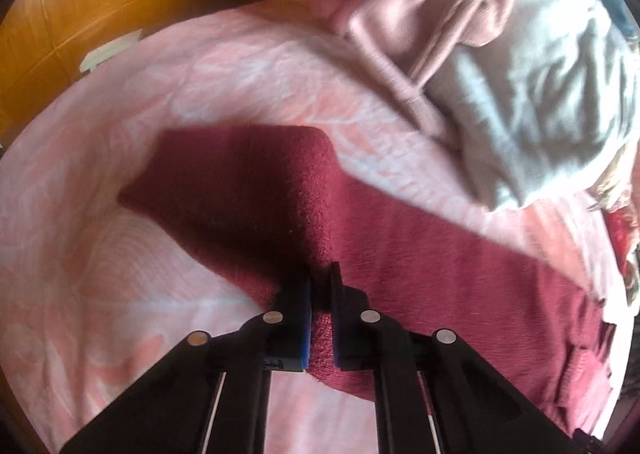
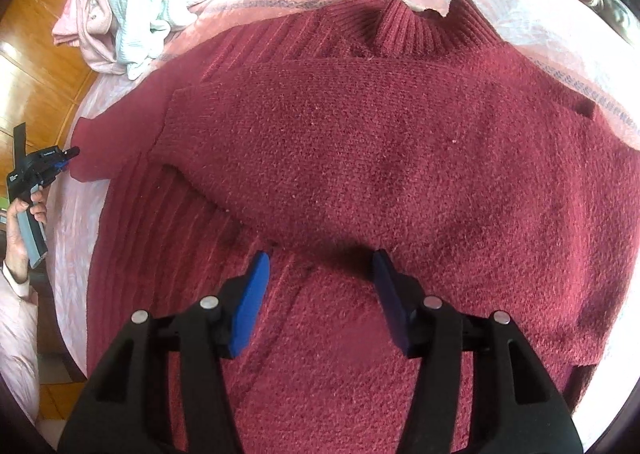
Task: Fold small clothes
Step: 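Move the left tool to the other sleeve cuff and grasp it, then fold the grasped sleeve across the sweater body with the left tool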
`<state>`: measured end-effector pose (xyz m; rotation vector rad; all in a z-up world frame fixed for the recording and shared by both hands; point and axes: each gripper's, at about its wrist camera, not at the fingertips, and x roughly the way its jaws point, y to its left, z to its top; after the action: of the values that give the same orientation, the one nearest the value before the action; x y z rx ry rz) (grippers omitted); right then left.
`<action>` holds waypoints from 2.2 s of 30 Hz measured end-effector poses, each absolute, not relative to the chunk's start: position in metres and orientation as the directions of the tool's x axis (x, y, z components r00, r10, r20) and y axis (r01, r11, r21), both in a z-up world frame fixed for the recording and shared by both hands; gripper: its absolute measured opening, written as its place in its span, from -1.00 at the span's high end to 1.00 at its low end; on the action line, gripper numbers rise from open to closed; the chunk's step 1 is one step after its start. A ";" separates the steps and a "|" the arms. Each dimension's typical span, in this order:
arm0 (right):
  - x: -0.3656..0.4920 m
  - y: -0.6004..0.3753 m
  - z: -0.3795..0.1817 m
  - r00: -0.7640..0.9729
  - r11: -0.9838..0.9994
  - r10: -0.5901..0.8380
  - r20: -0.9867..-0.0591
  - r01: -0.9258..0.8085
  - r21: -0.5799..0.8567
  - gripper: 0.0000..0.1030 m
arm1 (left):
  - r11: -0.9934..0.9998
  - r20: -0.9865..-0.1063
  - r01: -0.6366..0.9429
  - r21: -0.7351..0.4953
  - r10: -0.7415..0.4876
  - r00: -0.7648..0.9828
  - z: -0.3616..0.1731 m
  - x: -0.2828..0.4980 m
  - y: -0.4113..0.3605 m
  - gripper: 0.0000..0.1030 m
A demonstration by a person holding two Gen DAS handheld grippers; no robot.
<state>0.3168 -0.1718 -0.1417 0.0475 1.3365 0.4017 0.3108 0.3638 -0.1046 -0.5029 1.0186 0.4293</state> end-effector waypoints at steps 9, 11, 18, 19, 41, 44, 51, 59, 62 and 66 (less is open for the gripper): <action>0.315 -0.196 -0.138 0.198 0.944 0.281 -0.939 -0.232 0.233 -0.04 | 0.858 -0.790 -0.403 -0.319 -0.006 0.613 -0.060 0.316 0.300 0.86; 0.315 -0.206 -0.137 0.204 0.948 0.280 -0.938 -0.212 0.237 -0.04 | 0.881 -0.770 -0.334 -0.335 -0.051 0.636 -0.051 0.320 0.273 0.86; 0.312 -0.237 -0.136 0.217 0.956 0.276 -0.936 -0.163 0.244 -0.04 | 0.930 -0.742 -0.134 -0.343 -0.181 0.645 -0.036 0.325 0.176 0.86; 0.311 -0.239 -0.135 0.219 0.957 0.275 -0.936 -0.161 0.243 -0.04 | 0.933 -0.741 -0.104 -0.344 -0.202 0.640 -0.036 0.326 0.160 0.86; 0.307 -0.266 -0.138 0.207 0.964 0.256 -0.944 -0.129 0.233 -0.08 | 0.943 -0.853 0.090 -0.319 -0.327 0.406 -0.104 0.342 -0.009 0.58; 0.312 -0.257 -0.136 0.208 0.962 0.263 -0.942 -0.130 0.240 -0.09 | 0.929 -0.835 0.099 -0.356 -0.364 0.413 -0.086 0.339 0.004 0.00; 0.345 -0.198 -0.118 0.200 0.923 0.382 -0.902 -0.140 0.359 -0.12 | 0.957 -0.828 -0.022 -0.289 -0.238 0.508 -0.060 0.341 0.076 -0.11; 0.386 -0.122 -0.142 0.142 0.893 0.449 -0.882 -0.083 0.442 -0.12 | 0.974 -0.890 -0.132 -0.185 -0.109 0.444 -0.106 0.345 0.112 -0.09; 0.391 -0.117 -0.153 0.124 0.860 0.510 -0.851 -0.068 0.505 0.49 | 0.981 -0.885 -0.110 -0.160 -0.094 0.455 -0.106 0.342 0.107 -0.09; 0.387 -0.121 -0.146 0.136 0.843 0.537 -0.833 -0.123 0.523 0.85 | 0.985 -0.868 -0.094 -0.147 -0.083 0.489 -0.096 0.339 0.103 -0.09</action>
<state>0.3866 -0.1212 -0.1463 0.3680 1.3579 0.4934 0.3393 0.1033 -0.0959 -0.1838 1.0617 0.0064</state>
